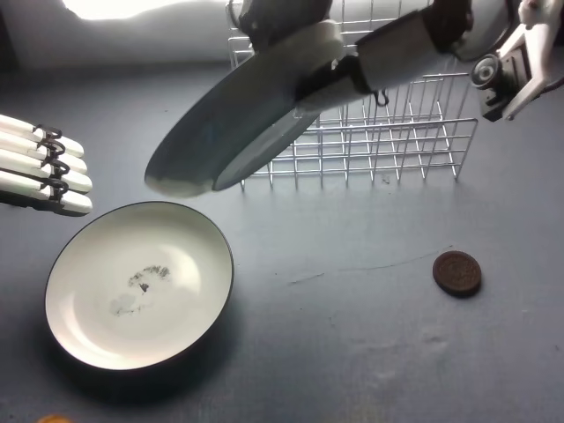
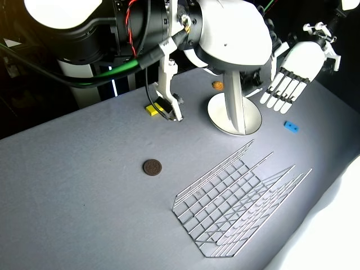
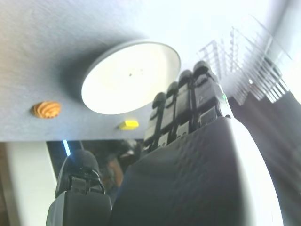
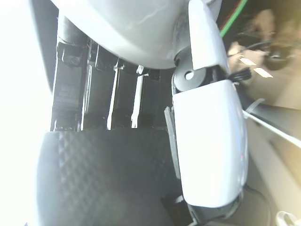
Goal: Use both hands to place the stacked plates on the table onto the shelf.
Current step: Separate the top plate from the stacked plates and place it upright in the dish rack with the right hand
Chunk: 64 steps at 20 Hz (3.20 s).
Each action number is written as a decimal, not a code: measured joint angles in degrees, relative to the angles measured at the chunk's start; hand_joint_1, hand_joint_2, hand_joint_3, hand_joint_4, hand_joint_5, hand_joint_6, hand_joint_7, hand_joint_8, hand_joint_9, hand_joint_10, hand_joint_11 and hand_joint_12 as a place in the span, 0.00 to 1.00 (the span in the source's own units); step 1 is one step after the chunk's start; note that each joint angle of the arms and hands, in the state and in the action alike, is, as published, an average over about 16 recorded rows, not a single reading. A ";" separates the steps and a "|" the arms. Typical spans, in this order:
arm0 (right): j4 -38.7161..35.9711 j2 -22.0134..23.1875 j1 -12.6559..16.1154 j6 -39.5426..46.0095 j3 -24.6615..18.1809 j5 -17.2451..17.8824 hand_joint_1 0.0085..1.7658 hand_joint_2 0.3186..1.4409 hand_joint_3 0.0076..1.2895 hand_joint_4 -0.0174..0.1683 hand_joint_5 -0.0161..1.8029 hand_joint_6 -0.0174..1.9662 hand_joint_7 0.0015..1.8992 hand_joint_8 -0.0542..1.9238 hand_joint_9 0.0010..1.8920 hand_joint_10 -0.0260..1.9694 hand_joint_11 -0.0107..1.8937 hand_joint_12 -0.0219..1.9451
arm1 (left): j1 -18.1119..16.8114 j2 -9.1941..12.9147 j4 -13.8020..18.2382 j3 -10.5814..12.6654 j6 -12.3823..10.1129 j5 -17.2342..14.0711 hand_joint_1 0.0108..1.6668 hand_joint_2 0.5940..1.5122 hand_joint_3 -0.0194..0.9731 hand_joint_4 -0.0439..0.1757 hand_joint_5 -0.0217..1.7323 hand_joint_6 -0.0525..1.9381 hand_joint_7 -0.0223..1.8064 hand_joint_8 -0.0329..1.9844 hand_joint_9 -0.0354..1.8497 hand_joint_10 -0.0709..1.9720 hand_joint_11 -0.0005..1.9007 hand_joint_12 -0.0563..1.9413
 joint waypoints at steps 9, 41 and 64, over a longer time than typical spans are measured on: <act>-0.97 0.00 3.77 11.32 4.30 -5.93 0.68 0.62 0.00 0.11 0.56 0.47 0.60 0.37 0.69 0.01 0.48 0.56 | 2.83 -1.20 0.35 -0.11 0.88 1.01 0.01 0.62 0.02 0.23 0.02 0.04 0.02 0.01 0.03 0.04 0.01 0.02; -4.52 -3.16 -1.24 19.60 17.44 -6.21 0.68 0.61 0.00 0.09 0.57 0.44 0.62 0.33 0.70 0.02 0.49 0.55 | 1.29 -2.39 1.30 -0.93 2.00 0.18 0.01 0.62 0.02 0.22 0.02 0.04 0.02 0.01 0.03 0.04 0.01 0.03; -12.68 -10.41 -4.71 36.30 30.42 -1.08 0.69 0.61 0.00 0.08 0.55 0.46 0.60 0.36 0.69 0.02 0.50 0.57 | 6.14 -3.40 0.98 -0.21 3.30 1.76 0.01 0.62 0.02 0.22 0.02 0.04 0.02 0.01 0.03 0.04 0.01 0.03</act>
